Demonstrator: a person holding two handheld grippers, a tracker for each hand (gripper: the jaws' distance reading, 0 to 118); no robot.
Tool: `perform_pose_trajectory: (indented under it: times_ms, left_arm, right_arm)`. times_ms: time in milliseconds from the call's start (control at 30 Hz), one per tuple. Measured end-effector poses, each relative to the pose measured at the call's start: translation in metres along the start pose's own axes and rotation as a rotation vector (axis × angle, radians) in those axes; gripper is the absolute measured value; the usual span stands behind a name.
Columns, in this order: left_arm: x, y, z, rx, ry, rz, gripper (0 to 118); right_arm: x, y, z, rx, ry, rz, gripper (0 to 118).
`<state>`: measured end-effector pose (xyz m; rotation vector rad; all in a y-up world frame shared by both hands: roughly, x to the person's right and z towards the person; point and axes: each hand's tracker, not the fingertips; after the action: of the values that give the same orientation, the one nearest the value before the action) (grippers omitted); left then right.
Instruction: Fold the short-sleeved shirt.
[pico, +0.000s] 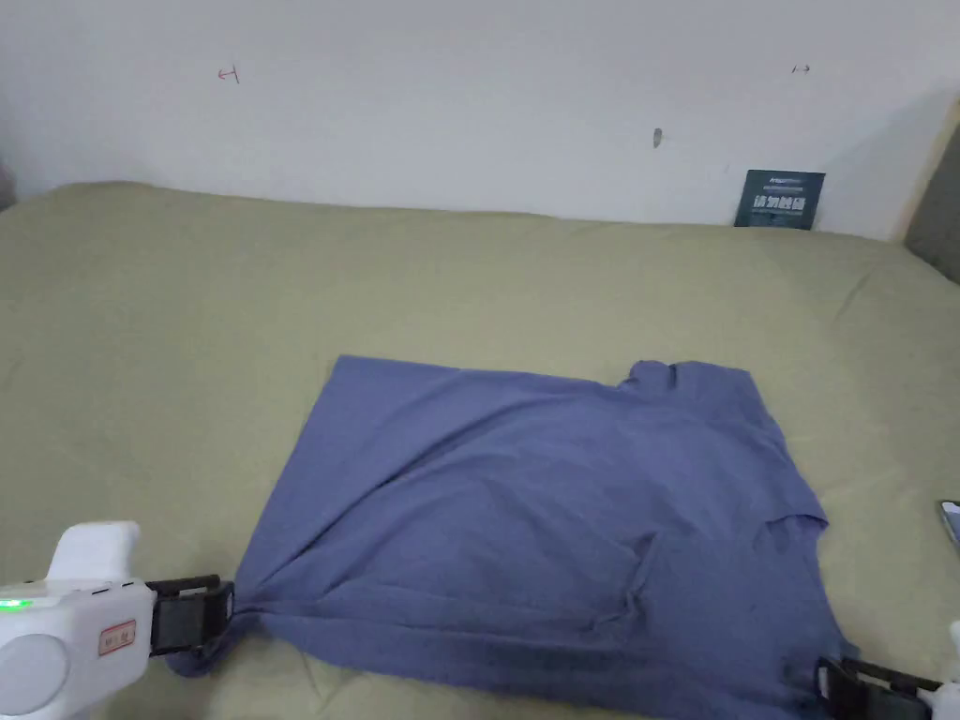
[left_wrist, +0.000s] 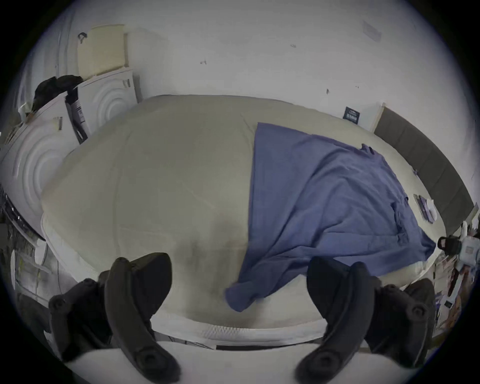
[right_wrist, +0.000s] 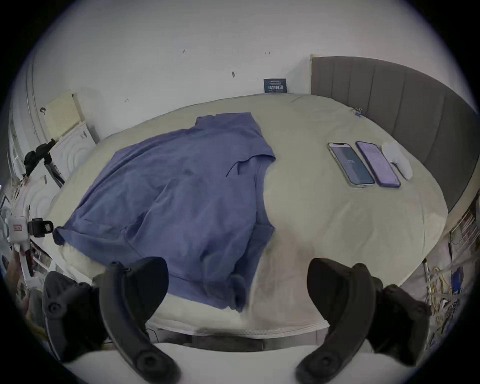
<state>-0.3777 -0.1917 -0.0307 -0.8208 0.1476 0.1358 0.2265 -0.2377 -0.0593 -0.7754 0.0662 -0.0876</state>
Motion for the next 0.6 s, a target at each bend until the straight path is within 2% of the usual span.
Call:
perform_pose_trajectory:
  times_ms: [33,67,100,167,267,300,333,367,400,600]
  left_arm:
    - [-0.002,0.0,0.005,0.007,0.016,0.007,69]
    - [-0.006,0.0,0.007,0.008,0.01,0.005,22]
    - [-0.009,-0.002,0.006,0.006,0.007,0.01,0]
    - [-0.017,-0.006,0.004,-0.017,-0.018,0.039,0]
    - [-0.016,-0.01,-0.001,-0.043,-0.031,0.001,0]
    - [-0.016,-0.011,-0.003,-0.059,-0.046,-0.018,17]
    - [-0.014,-0.011,-0.006,-0.066,-0.05,-0.019,48]
    - [-0.012,-0.011,-0.009,-0.069,-0.066,-0.022,88]
    - [-0.012,-0.011,-0.012,-0.071,-0.062,-0.018,114]
    - [-0.001,-0.01,-0.045,-0.134,-0.048,-0.041,113]
  right_arm:
    - [-0.004,0.004,0.01,0.002,-0.003,0.006,76]
    - [-0.004,0.003,0.013,0.014,-0.014,0.012,43]
    - [-0.004,0.002,0.014,0.015,-0.023,0.015,0]
    - [0.001,0.002,0.014,0.009,-0.028,0.012,0]
    - [0.0,0.003,0.016,0.0,-0.02,-0.01,0]
    - [-0.004,0.002,0.019,0.003,-0.027,-0.007,0]
    - [-0.006,0.001,0.021,0.004,-0.028,-0.007,0]
    - [-0.008,0.001,0.023,0.003,-0.029,-0.011,0]
    - [-0.01,0.0,0.024,-0.001,-0.031,-0.012,0]
    - [-0.003,-0.001,0.018,-0.034,-0.006,-0.014,0]
